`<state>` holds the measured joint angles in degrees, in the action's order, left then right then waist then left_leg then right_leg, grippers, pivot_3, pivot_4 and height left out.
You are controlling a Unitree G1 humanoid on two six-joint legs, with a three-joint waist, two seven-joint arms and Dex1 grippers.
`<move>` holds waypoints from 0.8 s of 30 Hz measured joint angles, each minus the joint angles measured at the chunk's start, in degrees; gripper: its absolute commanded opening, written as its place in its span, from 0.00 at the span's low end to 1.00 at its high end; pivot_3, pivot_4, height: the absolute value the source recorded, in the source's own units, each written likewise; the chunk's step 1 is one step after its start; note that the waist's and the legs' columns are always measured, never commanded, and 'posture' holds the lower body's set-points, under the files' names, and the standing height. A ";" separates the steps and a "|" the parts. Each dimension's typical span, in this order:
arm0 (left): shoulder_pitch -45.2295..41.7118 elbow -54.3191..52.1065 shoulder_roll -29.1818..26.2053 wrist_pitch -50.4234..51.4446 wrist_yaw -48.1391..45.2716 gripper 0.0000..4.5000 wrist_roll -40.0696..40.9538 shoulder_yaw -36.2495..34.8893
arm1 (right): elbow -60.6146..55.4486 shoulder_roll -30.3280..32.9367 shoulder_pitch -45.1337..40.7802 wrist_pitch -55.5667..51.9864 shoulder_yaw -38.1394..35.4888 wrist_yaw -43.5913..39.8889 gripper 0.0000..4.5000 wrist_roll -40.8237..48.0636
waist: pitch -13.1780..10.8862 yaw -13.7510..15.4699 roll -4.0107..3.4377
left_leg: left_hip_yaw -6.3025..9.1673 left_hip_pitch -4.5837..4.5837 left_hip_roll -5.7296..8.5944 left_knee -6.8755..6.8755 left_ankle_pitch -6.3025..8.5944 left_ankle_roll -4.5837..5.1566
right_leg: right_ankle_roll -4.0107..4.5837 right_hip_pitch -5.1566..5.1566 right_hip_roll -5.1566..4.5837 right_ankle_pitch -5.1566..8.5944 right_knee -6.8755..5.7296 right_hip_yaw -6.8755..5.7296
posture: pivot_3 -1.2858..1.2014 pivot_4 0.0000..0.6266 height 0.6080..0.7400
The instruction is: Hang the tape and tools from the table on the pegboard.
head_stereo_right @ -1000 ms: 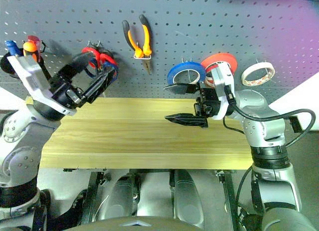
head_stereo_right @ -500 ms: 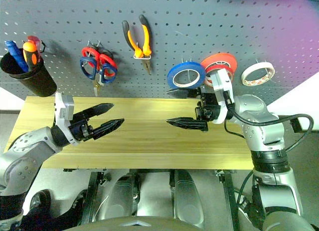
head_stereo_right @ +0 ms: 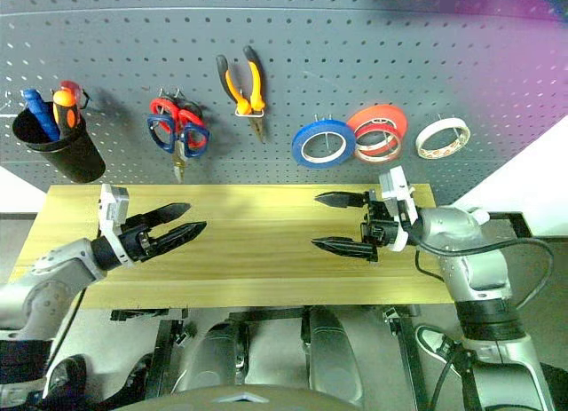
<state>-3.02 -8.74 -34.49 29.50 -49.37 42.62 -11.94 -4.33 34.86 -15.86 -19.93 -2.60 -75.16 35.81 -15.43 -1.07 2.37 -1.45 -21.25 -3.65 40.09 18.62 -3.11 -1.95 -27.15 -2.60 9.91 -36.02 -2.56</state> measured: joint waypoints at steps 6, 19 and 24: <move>1.42 1.19 6.52 -6.91 4.36 0.98 -6.06 0.08 | 3.16 -4.44 3.73 4.34 -1.04 6.27 1.00 -2.53 | 1.24 0.07 -0.04 | 0.00 0.04 -0.01 0.00 0.00 0.00 | 0.01 0.09 0.03 -0.01 -0.06 0.02 | 0.50 0.22 0.95; 3.31 2.88 14.86 -16.84 11.70 0.98 -14.02 0.91 | 7.11 -13.82 7.42 11.15 -2.11 16.31 1.00 -5.51 | 4.49 -0.04 -0.34 | -0.13 0.93 -0.02 -0.14 0.03 0.03 | 0.03 0.91 0.09 0.24 0.18 0.16 | 0.49 0.14 0.95; 3.05 3.12 18.29 -19.32 15.34 0.98 -16.99 2.07 | 9.35 -15.39 7.55 14.40 -1.87 18.46 1.00 -8.15 | 5.61 -0.08 -0.43 | -0.13 0.97 -0.04 -0.14 0.03 0.04 | 0.04 0.94 0.14 0.24 0.17 0.18 | 0.49 0.12 0.95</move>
<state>0.03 -5.62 -16.21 10.19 -34.02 25.63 -9.87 5.02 19.47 -8.31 -5.53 -4.47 -56.70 27.66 -9.82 -1.15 1.95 -1.58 -20.29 -3.68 39.95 18.65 -3.08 -1.91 -26.21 -2.46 10.15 -35.85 -2.38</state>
